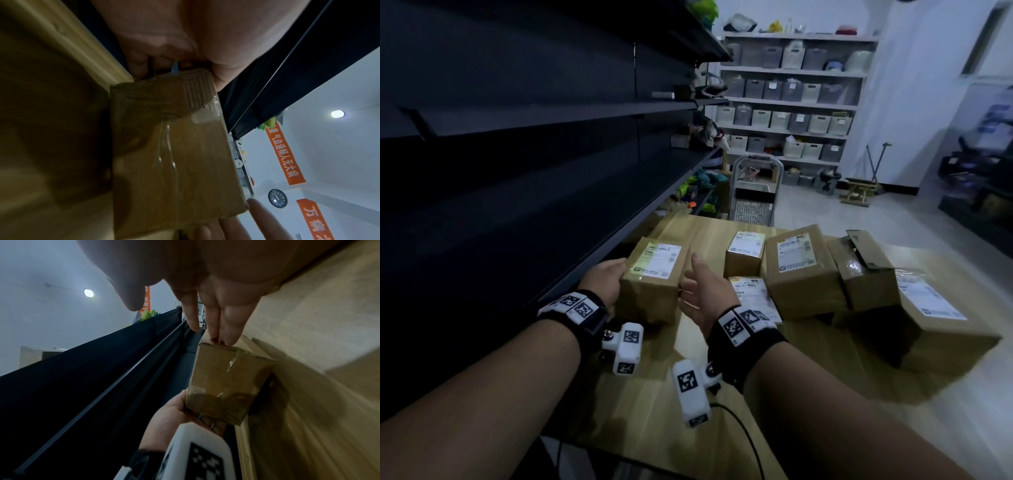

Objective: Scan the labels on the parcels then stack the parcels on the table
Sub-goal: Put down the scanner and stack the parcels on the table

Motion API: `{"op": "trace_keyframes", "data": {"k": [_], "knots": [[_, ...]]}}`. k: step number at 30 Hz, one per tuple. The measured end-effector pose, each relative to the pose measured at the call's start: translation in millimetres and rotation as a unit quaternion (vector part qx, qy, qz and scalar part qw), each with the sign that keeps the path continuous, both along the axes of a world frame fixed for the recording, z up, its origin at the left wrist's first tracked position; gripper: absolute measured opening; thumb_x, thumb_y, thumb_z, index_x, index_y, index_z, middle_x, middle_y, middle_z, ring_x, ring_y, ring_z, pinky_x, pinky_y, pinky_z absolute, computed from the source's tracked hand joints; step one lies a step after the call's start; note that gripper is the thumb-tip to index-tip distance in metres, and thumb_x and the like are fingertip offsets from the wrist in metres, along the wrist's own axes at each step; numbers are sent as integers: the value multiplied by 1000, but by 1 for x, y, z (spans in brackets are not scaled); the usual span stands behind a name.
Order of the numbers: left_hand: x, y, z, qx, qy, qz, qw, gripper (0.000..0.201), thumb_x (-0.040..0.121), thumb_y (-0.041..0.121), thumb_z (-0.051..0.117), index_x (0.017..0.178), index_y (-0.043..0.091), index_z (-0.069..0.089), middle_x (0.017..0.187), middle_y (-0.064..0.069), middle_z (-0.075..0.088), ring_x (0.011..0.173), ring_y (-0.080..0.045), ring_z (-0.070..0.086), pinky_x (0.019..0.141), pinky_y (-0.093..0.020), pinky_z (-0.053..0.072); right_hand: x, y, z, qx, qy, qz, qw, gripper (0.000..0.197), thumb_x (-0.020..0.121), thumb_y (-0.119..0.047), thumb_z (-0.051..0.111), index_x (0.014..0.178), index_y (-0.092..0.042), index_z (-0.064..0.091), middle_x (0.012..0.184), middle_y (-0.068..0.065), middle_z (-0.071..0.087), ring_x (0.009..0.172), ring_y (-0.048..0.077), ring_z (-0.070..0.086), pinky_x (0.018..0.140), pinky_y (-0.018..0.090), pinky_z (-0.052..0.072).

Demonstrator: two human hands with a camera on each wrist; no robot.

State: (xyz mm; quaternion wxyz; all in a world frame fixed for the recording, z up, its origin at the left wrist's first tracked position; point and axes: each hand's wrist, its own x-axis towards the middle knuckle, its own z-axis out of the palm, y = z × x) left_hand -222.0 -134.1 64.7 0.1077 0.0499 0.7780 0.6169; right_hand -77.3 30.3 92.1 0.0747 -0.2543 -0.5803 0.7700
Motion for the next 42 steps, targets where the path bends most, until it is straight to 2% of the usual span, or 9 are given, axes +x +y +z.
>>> {"op": "trace_keyframes", "data": {"k": [5,7,9,15,22,25,35,38,42], "knots": [[3,-19,-10,6,-29,-2,1000,35,115,22,52,145,12,68,137,-13,73,118,-30,69,87,-33,55,-2,-14,-10,-15,-20,17,1000,46,100,-63,61,110,-19,69,102,3,76,97,20,72,83,33,60],[5,-21,-12,9,-27,-1,1000,36,116,19,50,147,11,66,138,-13,71,116,-29,67,84,-32,54,-2,-13,-13,-16,-20,17,1000,46,101,-63,61,110,-19,69,107,5,76,103,22,71,95,39,60],[7,-21,-9,4,-18,1,1000,39,116,22,51,151,11,63,145,-15,69,121,-28,67,102,-37,55,-1,-11,-10,-9,-17,9,1000,52,100,-65,61,114,-15,70,116,9,75,111,26,71,108,46,56],[29,-7,34,12,90,54,994,48,111,30,61,155,11,59,154,-7,63,141,-26,59,114,-34,43,10,16,8,-20,27,-38,999,60,103,-59,59,132,-7,66,127,14,71,117,30,69,111,50,55],[75,57,72,81,137,1,987,29,103,33,71,130,20,74,120,4,75,116,-19,69,109,-48,57,53,73,25,-28,52,-129,990,57,105,-56,57,127,-4,67,123,17,71,114,34,71,98,51,62],[99,96,74,69,120,-47,989,23,102,37,71,122,26,72,111,5,73,108,-20,69,101,-44,58,77,101,25,-42,68,-188,979,52,103,-54,63,119,-5,70,103,10,72,92,25,70,79,43,62],[144,202,52,-14,95,-156,983,51,104,43,71,144,12,63,135,-3,71,117,-22,65,103,-36,51,122,177,4,-33,24,-311,950,41,102,-47,66,111,-7,70,94,10,68,84,27,66,73,43,59],[143,223,45,-52,69,-166,982,51,105,43,69,145,11,61,123,2,66,109,-21,61,96,-34,48,125,188,0,-43,-9,-300,953,37,99,-48,68,107,-13,66,119,16,70,112,36,67,85,52,64],[134,236,39,-77,49,-163,982,51,108,40,65,146,5,61,131,-6,69,110,-27,63,97,-36,49,126,195,-1,-4,-33,-285,958,40,96,-53,68,96,-13,65,109,12,69,100,33,66,100,59,59]]}}
